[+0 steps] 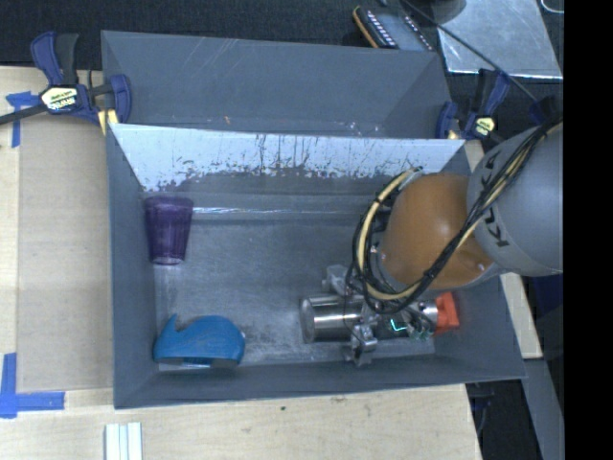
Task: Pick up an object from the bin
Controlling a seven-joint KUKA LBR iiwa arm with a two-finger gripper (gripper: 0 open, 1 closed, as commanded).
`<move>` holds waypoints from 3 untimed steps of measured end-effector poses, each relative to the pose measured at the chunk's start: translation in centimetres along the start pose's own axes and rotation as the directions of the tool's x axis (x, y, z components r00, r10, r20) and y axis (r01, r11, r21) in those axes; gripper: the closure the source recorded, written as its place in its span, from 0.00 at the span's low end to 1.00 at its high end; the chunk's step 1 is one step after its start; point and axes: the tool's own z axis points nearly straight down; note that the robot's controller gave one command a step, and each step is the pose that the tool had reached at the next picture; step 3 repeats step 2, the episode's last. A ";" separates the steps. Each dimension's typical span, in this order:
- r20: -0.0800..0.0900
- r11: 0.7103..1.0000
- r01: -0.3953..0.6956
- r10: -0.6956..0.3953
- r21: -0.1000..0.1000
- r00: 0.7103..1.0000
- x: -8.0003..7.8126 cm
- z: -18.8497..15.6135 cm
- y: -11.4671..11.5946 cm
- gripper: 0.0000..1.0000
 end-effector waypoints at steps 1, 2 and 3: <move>0.000 1.000 0.000 0.000 0.000 1.000 0.0 0.0 0.0 1.00; 0.001 1.000 0.000 0.000 0.000 1.000 0.0 0.0 0.0 0.00; 0.001 1.000 0.000 0.000 0.000 1.000 0.0 0.0 0.0 0.00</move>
Offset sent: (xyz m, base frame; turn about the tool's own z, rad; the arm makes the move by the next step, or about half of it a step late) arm 0.0000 0.0000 0.0000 0.0000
